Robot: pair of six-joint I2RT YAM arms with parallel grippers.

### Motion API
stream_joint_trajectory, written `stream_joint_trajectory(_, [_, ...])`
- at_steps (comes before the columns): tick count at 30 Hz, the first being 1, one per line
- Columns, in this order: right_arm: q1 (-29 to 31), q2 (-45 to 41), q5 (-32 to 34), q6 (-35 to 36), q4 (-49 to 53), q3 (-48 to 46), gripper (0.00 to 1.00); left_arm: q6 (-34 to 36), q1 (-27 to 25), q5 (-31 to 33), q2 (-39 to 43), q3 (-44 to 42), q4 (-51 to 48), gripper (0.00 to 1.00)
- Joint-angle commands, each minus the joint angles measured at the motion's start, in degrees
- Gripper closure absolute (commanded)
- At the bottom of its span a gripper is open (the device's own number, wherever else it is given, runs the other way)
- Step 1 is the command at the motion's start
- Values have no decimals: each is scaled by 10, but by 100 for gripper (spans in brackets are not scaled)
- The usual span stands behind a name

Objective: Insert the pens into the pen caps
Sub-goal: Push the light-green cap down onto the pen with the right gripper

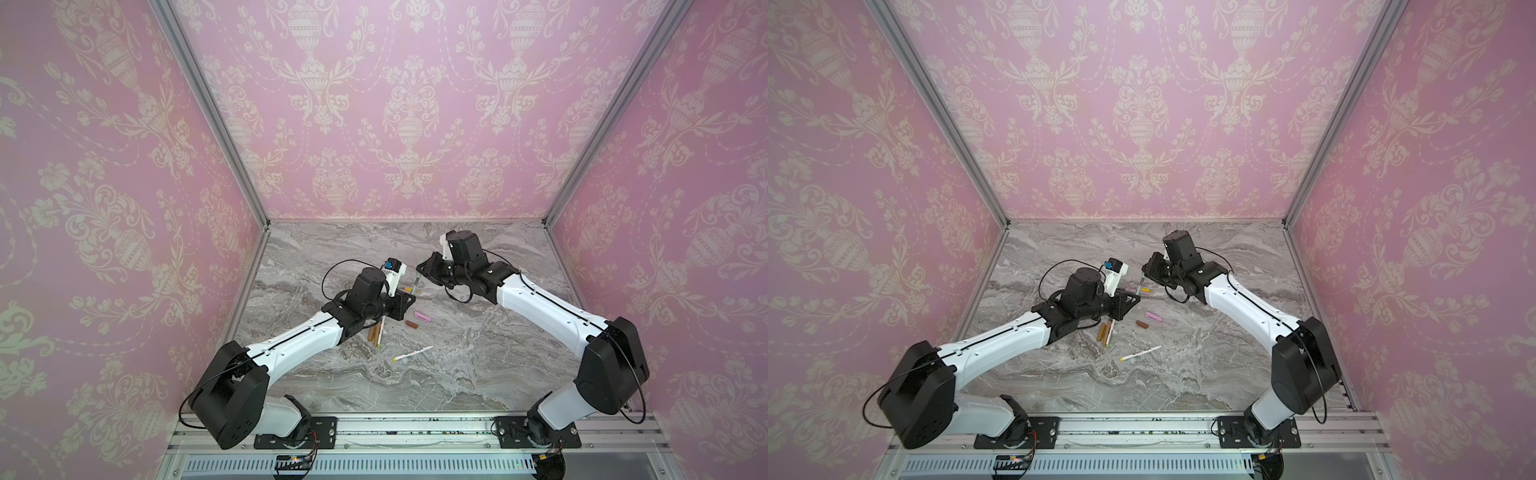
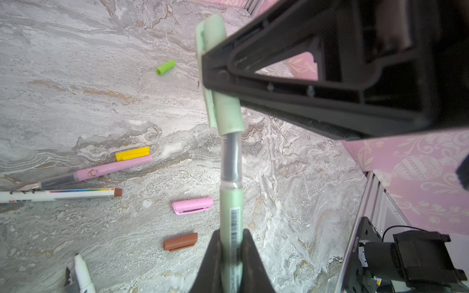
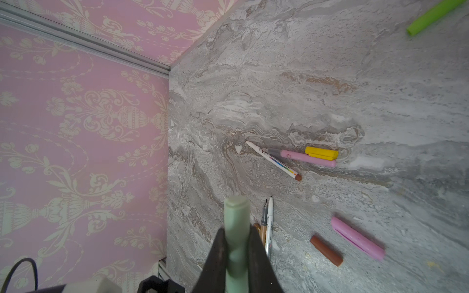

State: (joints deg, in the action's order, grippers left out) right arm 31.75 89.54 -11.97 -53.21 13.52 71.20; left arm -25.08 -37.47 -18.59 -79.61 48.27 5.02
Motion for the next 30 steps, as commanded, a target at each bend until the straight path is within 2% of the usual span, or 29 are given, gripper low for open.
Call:
stream_joint_trajectory(1, [14, -22, -9, -3, 15, -18, 100, -25, -3, 34, 4, 1, 67, 100])
stream_joint_trajectory(9, [32, -22, -29, 40, 32, -30, 100, -14, -3, 35, -18, 31, 94, 100])
stream_joint_trajectory(13, [34, -18, -56, 30, 27, -58, 100, 6, -3, 40, -26, 42, 130, 100])
stream_joint_trajectory(21, [46, 11, -108, 16, 44, -89, 100, 109, -3, 81, -29, 83, 185, 100])
stream_joint_trajectory(30, [79, 28, -124, -20, -3, -142, 100, 129, 0, 69, -73, 156, 238, 100])
